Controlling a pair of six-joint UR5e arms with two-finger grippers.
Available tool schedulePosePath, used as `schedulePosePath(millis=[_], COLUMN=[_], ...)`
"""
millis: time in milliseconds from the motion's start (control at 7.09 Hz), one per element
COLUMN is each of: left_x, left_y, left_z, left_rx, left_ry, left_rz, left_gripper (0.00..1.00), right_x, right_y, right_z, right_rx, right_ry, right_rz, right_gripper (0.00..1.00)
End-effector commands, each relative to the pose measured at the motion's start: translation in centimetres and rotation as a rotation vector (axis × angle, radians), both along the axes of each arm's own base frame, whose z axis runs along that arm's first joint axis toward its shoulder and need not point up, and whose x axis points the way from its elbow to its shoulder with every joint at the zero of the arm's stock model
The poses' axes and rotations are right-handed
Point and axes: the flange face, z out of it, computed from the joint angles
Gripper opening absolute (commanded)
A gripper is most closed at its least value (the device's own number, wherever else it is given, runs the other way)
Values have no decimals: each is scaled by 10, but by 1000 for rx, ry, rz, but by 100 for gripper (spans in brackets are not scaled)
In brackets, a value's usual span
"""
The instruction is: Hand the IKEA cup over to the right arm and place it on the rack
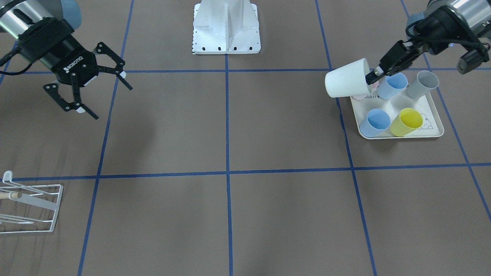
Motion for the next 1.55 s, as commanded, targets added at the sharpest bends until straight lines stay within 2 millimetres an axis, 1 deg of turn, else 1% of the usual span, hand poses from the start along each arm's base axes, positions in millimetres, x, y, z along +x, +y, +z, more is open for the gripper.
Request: schedulePosePath(millis=[0, 141, 282, 423, 564, 705, 846, 987, 1128, 1410], left_x=[83, 106, 114, 115, 133, 148, 157, 159, 156, 156], left_y=[-4, -6, -4, -1, 11, 25, 42, 54, 58, 59], left_z=[-62, -85, -93, -96, -109, -128, -140, -146, -148, -144], left_rx=[-179, -235, -264, -257, -237, -211, -181, -165, -157, -114], left_ry=[44, 56, 71, 75, 87, 108, 122, 134, 140, 122], left_rz=[-24, -50, -46, -33, 8, 52, 91, 113, 114, 110], left_gripper=[0, 0, 0, 0, 0, 0, 0, 0, 0, 0], right_x=[-74, -96, -116, -131, -149, -153, -154, -155, -155, -155], right_y=[36, 49, 60, 73, 88, 93, 94, 95, 96, 97], right_z=[-39, -53, -74, -78, -84, -86, -86, -86, -86, -87], right_rx=[104, 132, 153, 166, 232, 251, 254, 271, 279, 279], right_ry=[-22, -35, -68, -70, -42, -36, -35, -26, -24, -25], right_rz=[16, 36, 15, 20, 19, 19, 16, 13, 10, 10], right_gripper=[98, 98, 99, 99, 99, 99, 99, 99, 99, 99])
